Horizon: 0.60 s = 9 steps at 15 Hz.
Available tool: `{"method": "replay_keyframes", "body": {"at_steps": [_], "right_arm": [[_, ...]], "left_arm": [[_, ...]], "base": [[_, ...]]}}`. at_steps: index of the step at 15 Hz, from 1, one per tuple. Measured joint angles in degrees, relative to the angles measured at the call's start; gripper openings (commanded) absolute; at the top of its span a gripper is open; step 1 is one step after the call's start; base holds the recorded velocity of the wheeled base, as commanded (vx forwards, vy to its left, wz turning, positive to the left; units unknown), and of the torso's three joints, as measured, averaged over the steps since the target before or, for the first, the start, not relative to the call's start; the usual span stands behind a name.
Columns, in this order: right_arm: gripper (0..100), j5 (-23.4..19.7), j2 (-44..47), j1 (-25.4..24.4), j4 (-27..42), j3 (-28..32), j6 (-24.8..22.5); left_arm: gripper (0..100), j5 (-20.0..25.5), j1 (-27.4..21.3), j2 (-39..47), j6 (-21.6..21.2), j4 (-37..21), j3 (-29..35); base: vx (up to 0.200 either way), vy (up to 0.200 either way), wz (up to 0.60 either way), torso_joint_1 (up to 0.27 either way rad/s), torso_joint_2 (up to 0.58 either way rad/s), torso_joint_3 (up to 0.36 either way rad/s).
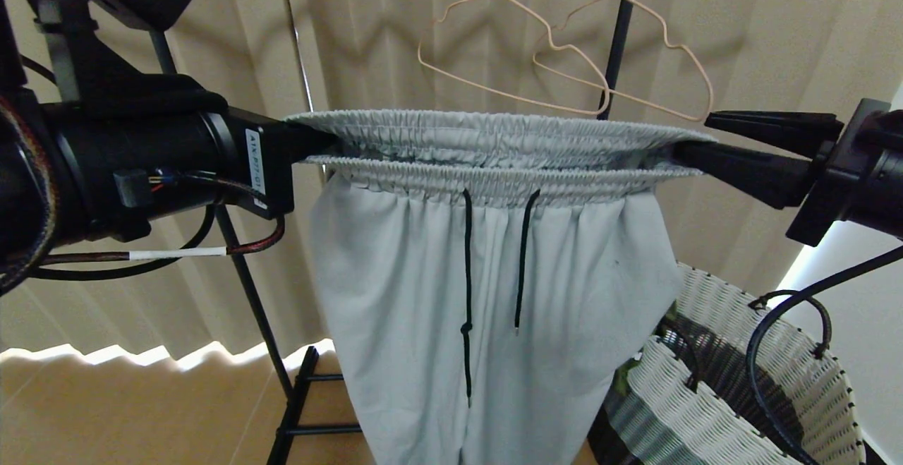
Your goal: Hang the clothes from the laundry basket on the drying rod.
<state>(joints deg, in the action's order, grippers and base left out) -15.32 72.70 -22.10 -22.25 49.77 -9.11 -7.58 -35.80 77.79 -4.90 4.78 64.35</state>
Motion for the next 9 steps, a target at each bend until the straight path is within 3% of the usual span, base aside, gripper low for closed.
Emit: {"method": "replay_keyframes", "body": {"at_steps": [5, 9], "right_arm": [[100, -1.15, -5.81, -0.09, -0.50, -7.19, 0.16], [100, -3.01, -9.69, -0.09, -0.27, -9.68, 0.09]], "left_arm": [[0, -0.38, 2.49, 0.68, -1.26, 0.01, -1.35], [0, -0.38, 5.27, 1.87, -1.37, 0.04, -2.12]], "base": [[0.000, 0.000, 0.00, 0.000, 0.00, 0.000], [0.000, 0.000, 0.00, 0.000, 0.00, 0.000]]}}
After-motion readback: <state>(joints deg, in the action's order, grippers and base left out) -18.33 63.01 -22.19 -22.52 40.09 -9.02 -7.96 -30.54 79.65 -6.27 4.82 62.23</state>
